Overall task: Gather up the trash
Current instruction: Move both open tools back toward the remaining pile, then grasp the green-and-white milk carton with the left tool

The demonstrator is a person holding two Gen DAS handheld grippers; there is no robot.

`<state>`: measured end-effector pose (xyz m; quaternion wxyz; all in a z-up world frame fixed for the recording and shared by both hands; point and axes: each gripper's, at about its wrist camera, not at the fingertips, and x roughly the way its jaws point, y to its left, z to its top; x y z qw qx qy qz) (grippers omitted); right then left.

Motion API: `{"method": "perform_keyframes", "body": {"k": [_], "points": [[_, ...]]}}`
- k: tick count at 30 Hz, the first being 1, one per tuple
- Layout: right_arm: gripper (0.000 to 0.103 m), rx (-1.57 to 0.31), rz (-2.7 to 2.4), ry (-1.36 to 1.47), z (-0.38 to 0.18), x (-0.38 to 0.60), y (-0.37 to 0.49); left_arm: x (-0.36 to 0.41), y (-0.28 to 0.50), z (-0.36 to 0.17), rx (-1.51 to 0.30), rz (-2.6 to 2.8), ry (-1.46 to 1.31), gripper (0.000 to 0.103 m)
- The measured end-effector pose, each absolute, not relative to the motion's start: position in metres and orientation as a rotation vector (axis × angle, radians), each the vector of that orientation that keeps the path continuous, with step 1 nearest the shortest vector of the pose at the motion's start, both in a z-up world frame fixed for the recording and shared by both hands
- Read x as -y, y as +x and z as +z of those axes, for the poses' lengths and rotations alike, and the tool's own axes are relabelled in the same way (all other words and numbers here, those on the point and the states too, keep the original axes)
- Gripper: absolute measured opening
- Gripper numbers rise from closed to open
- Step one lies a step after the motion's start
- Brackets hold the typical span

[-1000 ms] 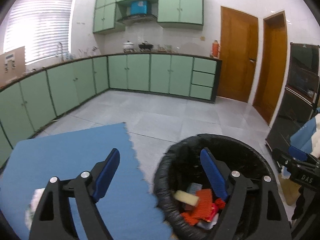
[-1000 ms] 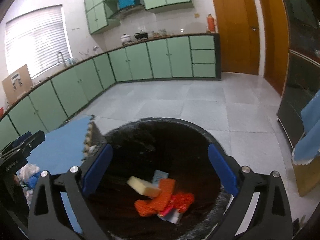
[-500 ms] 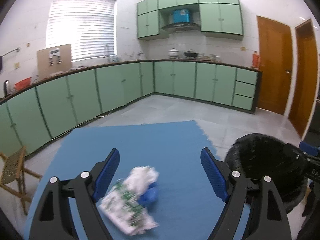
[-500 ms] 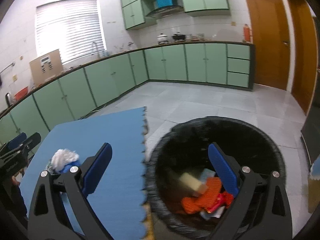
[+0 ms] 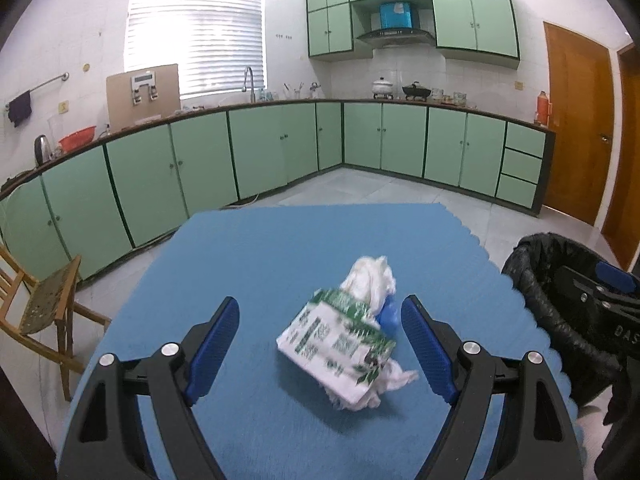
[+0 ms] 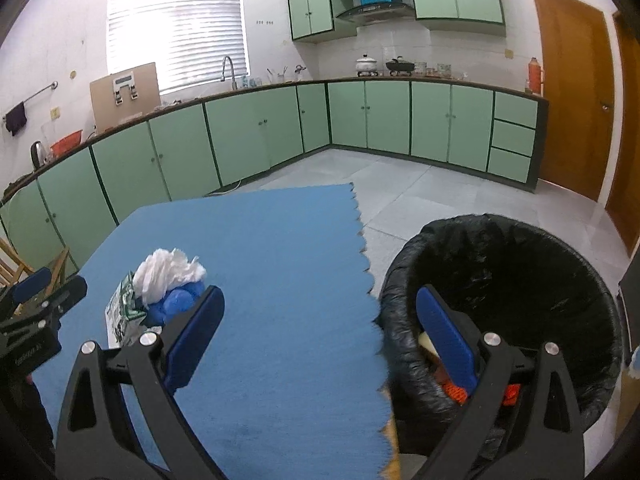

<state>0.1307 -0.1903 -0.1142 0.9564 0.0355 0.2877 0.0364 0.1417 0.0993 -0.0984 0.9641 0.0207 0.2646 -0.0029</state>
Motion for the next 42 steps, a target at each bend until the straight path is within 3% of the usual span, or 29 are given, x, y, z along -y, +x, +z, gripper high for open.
{"method": "perform_keyframes", "body": {"k": [18, 33, 42], "points": [[0.094, -0.644, 0.056, 0.050, -0.140, 0.190, 0.145, -0.083, 0.176, -0.139, -0.613, -0.012, 0.036, 0.081], [0.094, -0.661, 0.099, 0.001, -0.145, 0.165, 0.150, -0.135, 0.172, -0.139, -0.644, 0.028, -0.058, 0.081], [0.094, -0.668, 0.139, -0.046, -0.147, 0.144, 0.148, -0.151, 0.172, -0.150, -0.701, -0.014, -0.124, 0.048]]}}
